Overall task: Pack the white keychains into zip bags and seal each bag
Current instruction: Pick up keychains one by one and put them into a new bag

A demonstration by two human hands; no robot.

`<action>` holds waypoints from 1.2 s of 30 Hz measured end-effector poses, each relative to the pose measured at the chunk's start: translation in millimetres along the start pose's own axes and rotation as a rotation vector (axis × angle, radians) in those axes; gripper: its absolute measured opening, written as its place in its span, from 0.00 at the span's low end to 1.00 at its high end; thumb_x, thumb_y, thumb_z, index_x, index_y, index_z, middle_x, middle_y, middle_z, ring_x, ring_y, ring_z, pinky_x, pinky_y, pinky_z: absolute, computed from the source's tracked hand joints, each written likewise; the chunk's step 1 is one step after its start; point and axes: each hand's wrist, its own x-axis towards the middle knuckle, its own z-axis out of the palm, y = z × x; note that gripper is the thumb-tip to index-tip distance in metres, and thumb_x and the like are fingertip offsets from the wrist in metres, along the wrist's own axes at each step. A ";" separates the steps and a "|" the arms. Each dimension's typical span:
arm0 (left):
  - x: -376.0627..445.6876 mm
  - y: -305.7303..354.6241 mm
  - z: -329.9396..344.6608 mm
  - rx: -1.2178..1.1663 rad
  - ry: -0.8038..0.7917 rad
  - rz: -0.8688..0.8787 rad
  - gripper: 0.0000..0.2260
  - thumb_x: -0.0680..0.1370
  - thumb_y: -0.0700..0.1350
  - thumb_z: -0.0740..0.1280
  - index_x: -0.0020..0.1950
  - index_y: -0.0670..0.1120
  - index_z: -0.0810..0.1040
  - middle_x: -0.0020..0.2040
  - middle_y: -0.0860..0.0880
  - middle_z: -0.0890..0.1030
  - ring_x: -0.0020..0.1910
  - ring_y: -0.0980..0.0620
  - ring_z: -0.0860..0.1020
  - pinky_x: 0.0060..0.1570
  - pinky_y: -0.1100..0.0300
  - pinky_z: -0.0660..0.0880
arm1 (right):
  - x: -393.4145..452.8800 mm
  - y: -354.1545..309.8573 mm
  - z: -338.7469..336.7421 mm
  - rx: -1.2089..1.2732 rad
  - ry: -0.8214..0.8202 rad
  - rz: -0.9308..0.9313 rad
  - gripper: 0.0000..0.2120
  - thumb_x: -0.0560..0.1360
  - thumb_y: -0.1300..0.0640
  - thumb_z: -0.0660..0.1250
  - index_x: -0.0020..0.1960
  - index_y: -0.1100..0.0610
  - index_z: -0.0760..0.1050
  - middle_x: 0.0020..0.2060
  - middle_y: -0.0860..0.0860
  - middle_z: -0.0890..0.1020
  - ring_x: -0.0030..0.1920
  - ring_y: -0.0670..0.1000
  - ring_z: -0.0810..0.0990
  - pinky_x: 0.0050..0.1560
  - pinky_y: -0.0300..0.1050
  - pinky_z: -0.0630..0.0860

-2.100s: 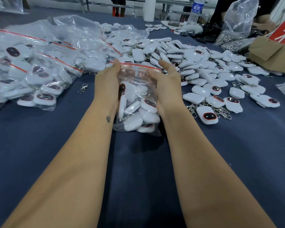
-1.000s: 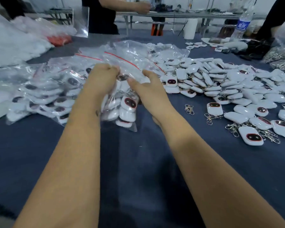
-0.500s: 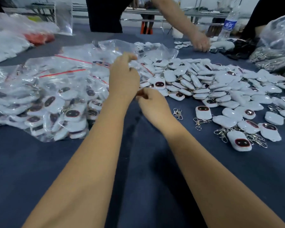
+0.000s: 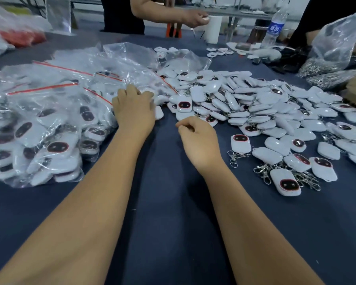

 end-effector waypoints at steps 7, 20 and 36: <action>6.6 -30.2 -22.1 0.163 -0.002 -0.109 0.22 0.72 0.35 0.66 0.63 0.53 0.76 0.64 0.41 0.69 0.65 0.39 0.65 0.65 0.47 0.60 | -5.0 -3.6 -2.8 -0.036 -0.014 -0.008 0.12 0.77 0.61 0.59 0.44 0.46 0.77 0.35 0.41 0.78 0.33 0.32 0.73 0.32 0.26 0.69; 12.0 -15.2 -0.9 -0.380 -0.239 0.233 0.25 0.78 0.31 0.55 0.75 0.45 0.66 0.70 0.41 0.71 0.65 0.40 0.71 0.64 0.50 0.68 | -1.5 -1.0 2.1 -0.057 -0.013 0.027 0.11 0.77 0.58 0.60 0.45 0.46 0.78 0.35 0.40 0.78 0.35 0.37 0.75 0.37 0.37 0.70; -9.7 6.3 -10.4 -0.190 -0.319 -0.031 0.08 0.70 0.46 0.64 0.44 0.42 0.74 0.45 0.42 0.78 0.49 0.37 0.77 0.37 0.55 0.66 | -7.0 -4.4 4.8 -0.383 0.020 -0.159 0.10 0.77 0.61 0.60 0.54 0.59 0.78 0.52 0.55 0.77 0.54 0.54 0.74 0.53 0.48 0.71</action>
